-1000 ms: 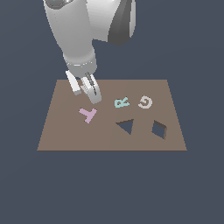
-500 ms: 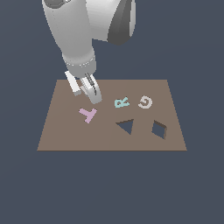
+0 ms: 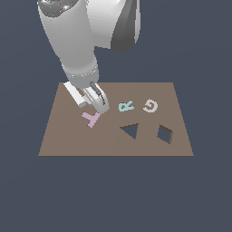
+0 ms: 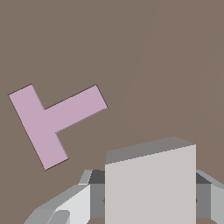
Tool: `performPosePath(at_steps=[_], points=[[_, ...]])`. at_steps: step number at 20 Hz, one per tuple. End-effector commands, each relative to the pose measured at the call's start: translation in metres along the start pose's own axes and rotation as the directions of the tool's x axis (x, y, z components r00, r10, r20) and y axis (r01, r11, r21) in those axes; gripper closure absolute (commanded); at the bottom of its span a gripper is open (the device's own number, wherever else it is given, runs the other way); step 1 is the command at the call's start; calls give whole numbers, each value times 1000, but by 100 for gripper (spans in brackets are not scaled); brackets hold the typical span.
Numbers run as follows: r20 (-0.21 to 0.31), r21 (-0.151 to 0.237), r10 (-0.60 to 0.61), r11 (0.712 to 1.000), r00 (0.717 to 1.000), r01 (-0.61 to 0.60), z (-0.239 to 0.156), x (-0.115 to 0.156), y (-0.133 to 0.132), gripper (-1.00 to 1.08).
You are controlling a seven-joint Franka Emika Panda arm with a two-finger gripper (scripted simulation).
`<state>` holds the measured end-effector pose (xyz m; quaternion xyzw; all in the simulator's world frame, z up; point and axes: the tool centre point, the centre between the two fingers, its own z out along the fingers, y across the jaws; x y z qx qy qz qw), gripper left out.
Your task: Insert a designated object into the corresponding slot on a board.
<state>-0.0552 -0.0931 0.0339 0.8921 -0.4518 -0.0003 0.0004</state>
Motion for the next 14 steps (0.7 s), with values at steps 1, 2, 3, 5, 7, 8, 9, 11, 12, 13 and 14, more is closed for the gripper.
performPosePath(at_steps=[1,2,3,5,7,8,9,11,12,13,14], points=[[-1,0,-70,998,998,70,-1,6,-11,108],[-1,0,-102,995,995,102,-1,9,-16,108],[-1,0,-136,991,991,136,-1,11,-21,108],[-1,0,-209,978,978,209,-1,16,-33,108],[-1,0,-290,957,957,290,-2,20,-48,108],[-1,0,-332,943,943,332,-2,22,-55,108],[-1,0,-376,926,926,376,-2,24,-64,108],[-2,0,-468,884,884,468,-2,25,-81,108],[-2,0,-514,858,858,514,-3,26,-91,108],[-2,0,-558,830,830,558,-3,25,-100,108],[-2,-1,-600,800,800,600,-3,25,-109,108]])
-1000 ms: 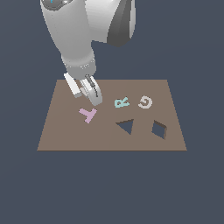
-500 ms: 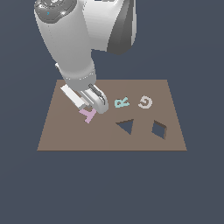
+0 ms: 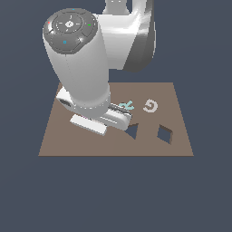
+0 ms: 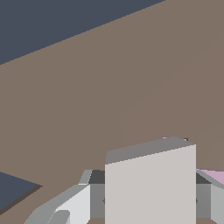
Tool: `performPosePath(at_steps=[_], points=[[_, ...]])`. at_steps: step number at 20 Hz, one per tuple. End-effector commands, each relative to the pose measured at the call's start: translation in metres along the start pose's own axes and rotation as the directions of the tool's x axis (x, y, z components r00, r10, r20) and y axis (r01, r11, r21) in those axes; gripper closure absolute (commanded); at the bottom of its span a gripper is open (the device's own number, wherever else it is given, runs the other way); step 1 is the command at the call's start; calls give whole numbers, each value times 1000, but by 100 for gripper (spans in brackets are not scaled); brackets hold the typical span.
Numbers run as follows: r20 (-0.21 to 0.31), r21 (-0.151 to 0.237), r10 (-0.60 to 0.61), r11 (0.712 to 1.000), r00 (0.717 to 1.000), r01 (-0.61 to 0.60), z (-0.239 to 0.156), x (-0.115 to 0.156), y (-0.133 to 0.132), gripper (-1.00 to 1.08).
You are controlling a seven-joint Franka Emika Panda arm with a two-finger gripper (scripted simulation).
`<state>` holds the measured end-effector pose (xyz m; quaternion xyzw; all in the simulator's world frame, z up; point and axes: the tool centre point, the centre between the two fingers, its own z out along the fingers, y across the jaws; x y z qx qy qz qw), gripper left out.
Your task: Insert a designated object into the corresponding slot on a board.
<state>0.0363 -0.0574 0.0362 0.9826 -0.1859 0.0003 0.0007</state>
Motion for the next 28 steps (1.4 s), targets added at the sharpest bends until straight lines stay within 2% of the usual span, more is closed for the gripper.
performPosePath(at_steps=[1,3,6,9,12,16,21,25,28], points=[[-1,0,-130,991,991,130,-1,11,-21,108],[-1,0,-226,974,974,226,-1,17,-37,108],[-1,0,-359,933,933,359,-2,22,-62,108],[-1,0,-478,878,878,478,-2,25,-85,108],[-1,0,-585,811,811,585,-3,24,-108,108],[-2,0,-706,708,708,706,-3,18,-137,108],[-2,0,-829,560,560,829,-4,5,-170,108],[-2,0,-900,437,437,900,-4,-9,-192,108],[-1,0,-934,357,357,934,-5,-19,-204,108]])
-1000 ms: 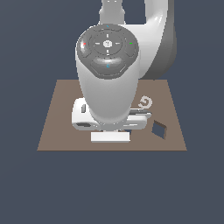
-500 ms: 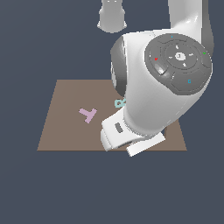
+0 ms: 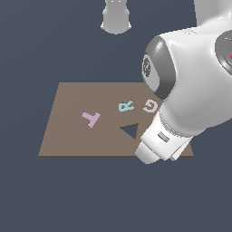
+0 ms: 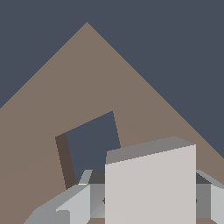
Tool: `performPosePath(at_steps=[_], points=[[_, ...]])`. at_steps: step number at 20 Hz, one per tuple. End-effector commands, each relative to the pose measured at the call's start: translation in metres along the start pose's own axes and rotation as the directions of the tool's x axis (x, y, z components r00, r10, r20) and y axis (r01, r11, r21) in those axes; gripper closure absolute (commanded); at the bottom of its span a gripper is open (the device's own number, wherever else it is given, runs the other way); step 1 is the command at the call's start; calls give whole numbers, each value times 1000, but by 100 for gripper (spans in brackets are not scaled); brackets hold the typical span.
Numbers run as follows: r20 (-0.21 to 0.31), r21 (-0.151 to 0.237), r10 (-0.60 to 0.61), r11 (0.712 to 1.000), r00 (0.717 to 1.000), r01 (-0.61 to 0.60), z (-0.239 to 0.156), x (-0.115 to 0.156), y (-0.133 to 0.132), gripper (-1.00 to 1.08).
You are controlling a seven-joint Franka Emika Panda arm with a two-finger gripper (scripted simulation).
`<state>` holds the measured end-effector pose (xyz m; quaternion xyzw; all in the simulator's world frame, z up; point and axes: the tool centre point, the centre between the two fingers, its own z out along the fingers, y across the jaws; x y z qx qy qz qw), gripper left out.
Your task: Insert a designated object into the corresponding slot on a board.
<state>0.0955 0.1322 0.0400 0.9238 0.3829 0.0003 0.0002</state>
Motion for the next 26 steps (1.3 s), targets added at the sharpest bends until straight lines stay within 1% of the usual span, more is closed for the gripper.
performPosePath(at_steps=[1,6,10,18,23,24,26], points=[[0,-1,-71,997,997,71,0,6,-11,108],[0,0,-168,986,986,168,-1,11,-28,108],[0,0,-209,978,978,209,-1,13,-36,108],[1,1,-213,977,977,213,0,13,-37,108],[1,0,-213,977,977,213,10,13,-37,108],[1,0,-213,977,977,213,10,13,-37,-92],[1,0,-213,977,977,213,10,13,-37,-92]])
